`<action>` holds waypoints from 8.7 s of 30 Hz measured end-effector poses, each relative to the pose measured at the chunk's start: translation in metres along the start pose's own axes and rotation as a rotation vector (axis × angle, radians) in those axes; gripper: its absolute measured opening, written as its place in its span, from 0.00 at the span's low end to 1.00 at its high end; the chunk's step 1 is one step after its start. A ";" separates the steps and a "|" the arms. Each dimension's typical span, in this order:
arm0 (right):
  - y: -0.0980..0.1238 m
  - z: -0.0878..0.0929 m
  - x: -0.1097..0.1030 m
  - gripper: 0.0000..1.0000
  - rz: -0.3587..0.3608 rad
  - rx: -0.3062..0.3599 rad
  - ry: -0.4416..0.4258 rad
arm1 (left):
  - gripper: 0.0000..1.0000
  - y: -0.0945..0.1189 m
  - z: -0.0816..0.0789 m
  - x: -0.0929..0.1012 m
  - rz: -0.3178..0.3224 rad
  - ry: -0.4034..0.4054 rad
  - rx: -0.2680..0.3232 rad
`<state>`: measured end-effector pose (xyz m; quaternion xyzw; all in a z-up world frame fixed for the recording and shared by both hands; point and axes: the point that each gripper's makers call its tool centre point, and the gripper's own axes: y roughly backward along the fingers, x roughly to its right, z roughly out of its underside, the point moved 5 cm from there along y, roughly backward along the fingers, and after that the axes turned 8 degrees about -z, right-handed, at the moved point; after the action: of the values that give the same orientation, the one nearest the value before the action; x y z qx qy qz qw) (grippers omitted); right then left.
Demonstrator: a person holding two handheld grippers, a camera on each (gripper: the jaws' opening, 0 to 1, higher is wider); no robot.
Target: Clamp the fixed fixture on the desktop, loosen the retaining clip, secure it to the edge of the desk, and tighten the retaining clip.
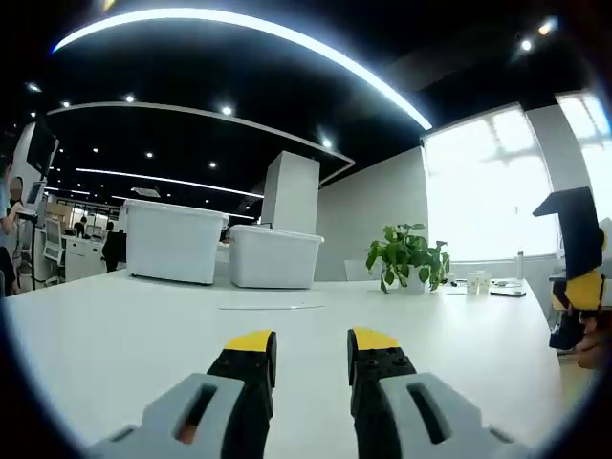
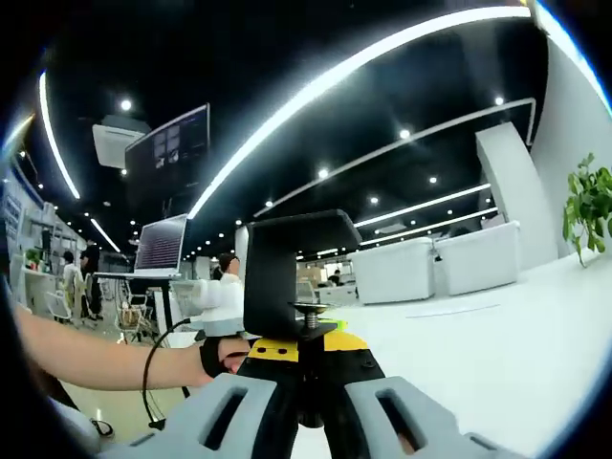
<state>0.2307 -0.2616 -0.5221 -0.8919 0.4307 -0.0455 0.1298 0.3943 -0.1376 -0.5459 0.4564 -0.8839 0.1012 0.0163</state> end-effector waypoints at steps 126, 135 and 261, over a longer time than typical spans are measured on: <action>0.052 0.150 -0.027 0.04 -0.121 -0.136 -0.020 | 0.31 0.028 0.000 0.032 0.121 -0.003 -0.043; 0.049 0.152 -0.016 0.04 -0.101 -0.161 -0.016 | 0.31 0.030 0.002 0.035 0.122 -0.015 -0.051; 0.067 0.161 0.004 0.36 -0.148 0.053 -0.096 | 0.03 0.140 0.087 0.169 0.593 0.043 -0.043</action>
<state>0.2137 -0.2735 -0.6955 -0.9188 0.3555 -0.0237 0.1699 0.1881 -0.2111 -0.6334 0.1756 -0.9800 0.0925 0.0145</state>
